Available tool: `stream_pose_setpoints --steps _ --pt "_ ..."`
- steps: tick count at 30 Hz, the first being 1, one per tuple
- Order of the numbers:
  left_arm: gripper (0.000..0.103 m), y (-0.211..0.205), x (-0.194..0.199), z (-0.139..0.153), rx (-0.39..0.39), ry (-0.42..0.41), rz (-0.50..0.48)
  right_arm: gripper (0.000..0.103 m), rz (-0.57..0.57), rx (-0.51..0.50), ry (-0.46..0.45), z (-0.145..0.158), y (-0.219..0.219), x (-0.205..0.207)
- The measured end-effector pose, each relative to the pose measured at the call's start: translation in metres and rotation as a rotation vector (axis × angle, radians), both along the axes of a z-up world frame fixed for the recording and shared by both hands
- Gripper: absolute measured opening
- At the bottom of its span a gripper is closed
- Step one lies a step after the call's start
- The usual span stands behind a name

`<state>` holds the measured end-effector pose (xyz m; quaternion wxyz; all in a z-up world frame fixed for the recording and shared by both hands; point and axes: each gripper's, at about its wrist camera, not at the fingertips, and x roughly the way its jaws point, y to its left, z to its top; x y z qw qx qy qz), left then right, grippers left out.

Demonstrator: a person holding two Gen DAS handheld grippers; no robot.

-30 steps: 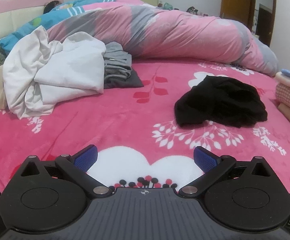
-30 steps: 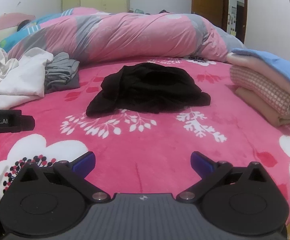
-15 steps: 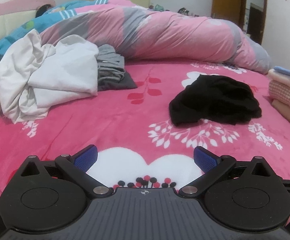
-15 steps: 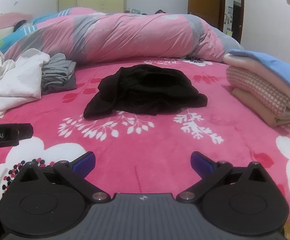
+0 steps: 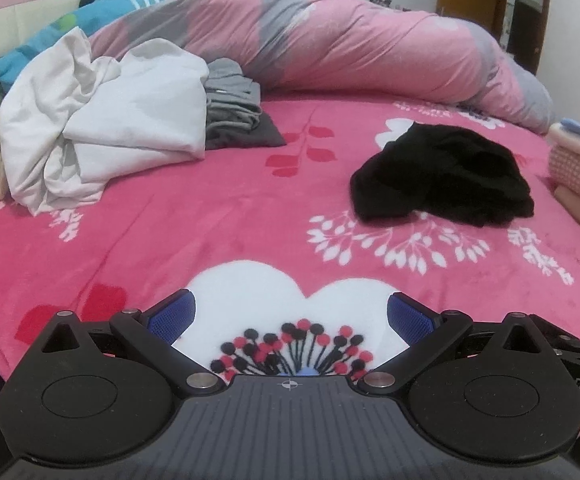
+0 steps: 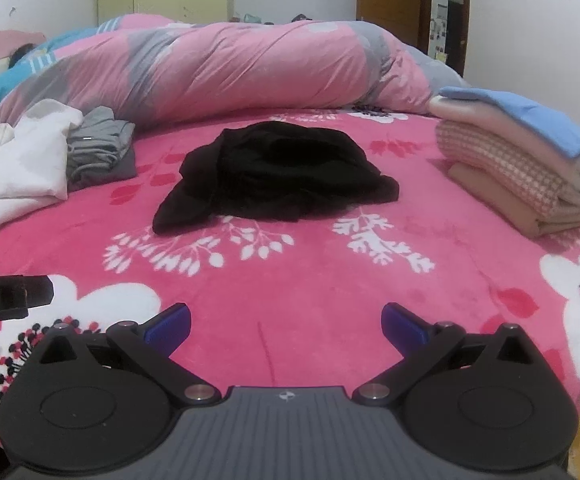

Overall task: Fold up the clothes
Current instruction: 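Move both grippers toward the black garment on the bed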

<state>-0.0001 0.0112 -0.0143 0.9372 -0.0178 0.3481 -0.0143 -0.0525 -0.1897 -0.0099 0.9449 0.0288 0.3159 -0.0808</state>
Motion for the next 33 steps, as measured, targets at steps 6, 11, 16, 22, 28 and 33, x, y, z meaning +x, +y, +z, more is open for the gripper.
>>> stream_pose_setpoints --steps 6,11,16,22,28,33 --pt "0.103 0.0013 -0.0017 0.0000 0.001 0.005 0.019 0.103 -0.010 0.016 0.014 -0.0015 -0.0004 -0.0016" --pt "0.103 -0.0003 -0.0031 0.0002 0.005 0.008 0.012 0.103 -0.020 0.030 0.022 -0.0019 -0.0027 -0.0020" --pt "0.103 -0.0020 -0.0040 -0.0004 0.007 0.008 0.005 0.103 -0.025 0.031 0.022 -0.0008 -0.0021 -0.0029" --pt "0.103 -0.0025 -0.0040 -0.0010 0.002 0.015 0.004 0.103 -0.029 0.027 0.018 -0.0001 -0.0011 -0.0034" --pt "0.103 -0.0025 -0.0039 -0.0013 -0.001 0.017 0.002 0.103 -0.029 0.024 0.020 0.0007 0.0004 -0.0029" --pt "0.103 -0.0022 -0.0037 -0.0016 -0.003 0.015 0.000 0.103 -0.029 0.020 0.019 0.0014 0.0019 -0.0021"
